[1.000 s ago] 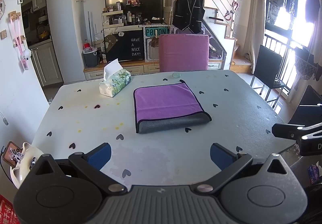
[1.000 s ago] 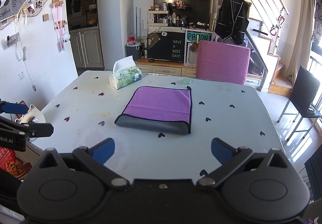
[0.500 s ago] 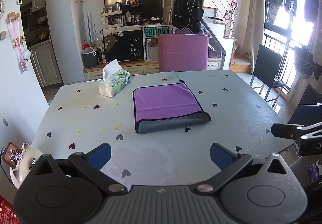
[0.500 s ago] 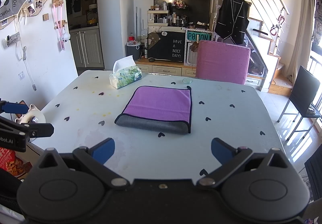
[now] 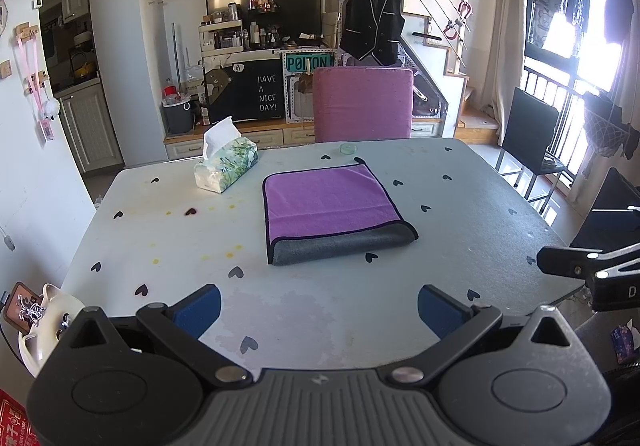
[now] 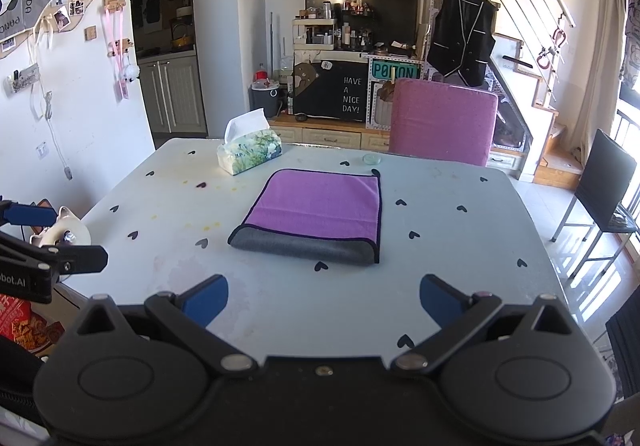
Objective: Fold towel
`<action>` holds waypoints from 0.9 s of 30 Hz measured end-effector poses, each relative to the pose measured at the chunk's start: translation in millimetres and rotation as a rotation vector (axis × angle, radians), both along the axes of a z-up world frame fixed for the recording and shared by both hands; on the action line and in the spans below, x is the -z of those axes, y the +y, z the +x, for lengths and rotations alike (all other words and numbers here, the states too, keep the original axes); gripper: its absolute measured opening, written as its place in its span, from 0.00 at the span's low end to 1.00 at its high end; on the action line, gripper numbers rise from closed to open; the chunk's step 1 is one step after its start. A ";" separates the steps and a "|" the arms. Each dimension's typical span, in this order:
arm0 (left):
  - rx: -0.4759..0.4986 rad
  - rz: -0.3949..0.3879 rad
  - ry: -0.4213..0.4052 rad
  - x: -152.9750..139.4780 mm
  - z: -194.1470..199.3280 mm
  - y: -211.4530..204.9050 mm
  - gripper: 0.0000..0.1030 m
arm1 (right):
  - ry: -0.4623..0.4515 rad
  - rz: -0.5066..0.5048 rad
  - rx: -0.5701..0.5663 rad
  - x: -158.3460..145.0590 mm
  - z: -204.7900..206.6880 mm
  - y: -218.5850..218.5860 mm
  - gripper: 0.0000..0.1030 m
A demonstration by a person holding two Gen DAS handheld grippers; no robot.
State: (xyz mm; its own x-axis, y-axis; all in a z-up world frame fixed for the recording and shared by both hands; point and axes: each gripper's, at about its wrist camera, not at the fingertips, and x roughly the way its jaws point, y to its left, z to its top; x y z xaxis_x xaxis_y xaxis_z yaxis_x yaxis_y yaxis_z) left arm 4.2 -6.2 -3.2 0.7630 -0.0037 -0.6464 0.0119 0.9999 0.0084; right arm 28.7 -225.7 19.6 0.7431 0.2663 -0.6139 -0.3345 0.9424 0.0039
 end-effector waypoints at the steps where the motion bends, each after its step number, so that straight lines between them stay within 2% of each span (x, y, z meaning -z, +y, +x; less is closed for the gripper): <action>1: 0.000 0.000 0.001 0.0 0.3 -0.4 1.00 | 0.001 0.000 0.000 0.4 0.0 0.0 0.99; 13: 0.013 0.007 0.006 1.0 5.0 -5.8 1.00 | 0.011 -0.001 0.005 2.7 8.8 -2.2 0.99; 20: 0.029 0.010 0.022 4.3 19.6 -5.9 1.00 | 0.025 0.000 0.002 5.0 20.1 -3.5 0.99; 27: 0.006 0.032 0.030 7.9 41.7 2.4 1.00 | 0.044 -0.005 0.009 11.9 41.4 -5.0 0.99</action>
